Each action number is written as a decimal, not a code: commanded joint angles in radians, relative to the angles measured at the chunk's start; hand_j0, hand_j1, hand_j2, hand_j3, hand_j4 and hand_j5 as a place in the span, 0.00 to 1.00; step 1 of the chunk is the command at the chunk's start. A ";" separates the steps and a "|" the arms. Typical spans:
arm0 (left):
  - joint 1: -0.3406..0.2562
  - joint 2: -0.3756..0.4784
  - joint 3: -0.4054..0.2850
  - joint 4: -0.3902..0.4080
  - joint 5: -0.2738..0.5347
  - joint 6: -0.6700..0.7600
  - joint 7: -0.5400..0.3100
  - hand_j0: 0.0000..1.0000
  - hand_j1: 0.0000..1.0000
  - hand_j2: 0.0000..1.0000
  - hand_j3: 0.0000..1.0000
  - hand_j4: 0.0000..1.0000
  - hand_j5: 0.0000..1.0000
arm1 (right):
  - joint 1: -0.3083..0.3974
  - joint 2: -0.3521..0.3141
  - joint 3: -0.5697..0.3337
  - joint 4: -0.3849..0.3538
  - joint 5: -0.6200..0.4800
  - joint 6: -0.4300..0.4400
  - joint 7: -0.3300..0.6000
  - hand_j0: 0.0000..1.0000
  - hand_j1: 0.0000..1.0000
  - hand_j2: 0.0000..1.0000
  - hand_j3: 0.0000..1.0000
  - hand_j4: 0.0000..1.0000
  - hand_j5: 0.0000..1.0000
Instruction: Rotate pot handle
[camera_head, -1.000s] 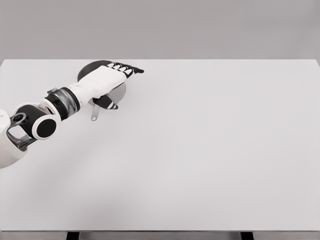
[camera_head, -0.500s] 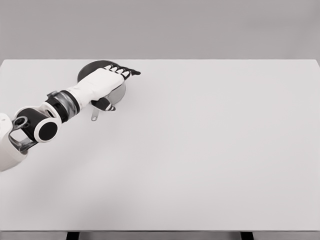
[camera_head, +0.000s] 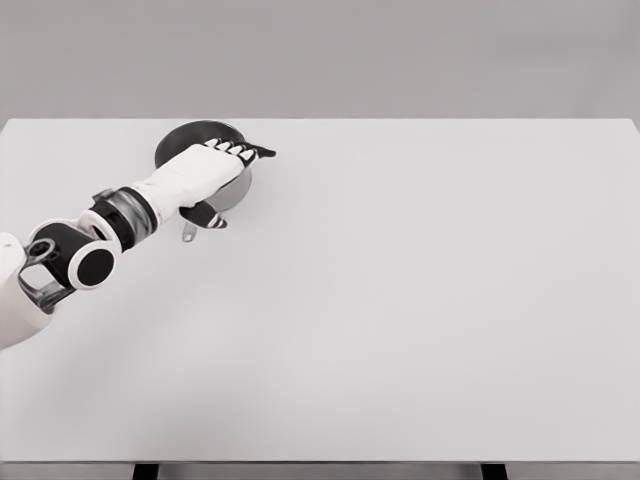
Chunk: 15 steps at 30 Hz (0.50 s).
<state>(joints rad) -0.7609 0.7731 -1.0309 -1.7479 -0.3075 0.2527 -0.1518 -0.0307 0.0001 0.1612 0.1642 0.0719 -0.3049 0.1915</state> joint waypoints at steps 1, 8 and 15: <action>0.000 0.005 0.002 0.002 -0.004 0.000 0.000 1.00 1.00 1.00 1.00 1.00 1.00 | 0.000 0.000 0.000 0.000 0.000 0.000 0.000 1.00 1.00 1.00 1.00 1.00 1.00; -0.002 -0.015 0.005 0.005 -0.039 0.000 0.000 1.00 1.00 1.00 1.00 1.00 1.00 | 0.000 0.000 0.000 0.000 0.000 0.000 0.000 1.00 1.00 1.00 1.00 1.00 1.00; 0.002 -0.044 0.003 0.036 -0.039 -0.003 0.001 1.00 1.00 1.00 1.00 1.00 1.00 | 0.000 0.000 0.000 0.000 0.000 0.000 0.000 1.00 1.00 1.00 1.00 1.00 1.00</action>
<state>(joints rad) -0.7593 0.7343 -1.0280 -1.7162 -0.3438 0.2523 -0.1512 -0.0307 0.0001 0.1612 0.1642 0.0719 -0.3049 0.1915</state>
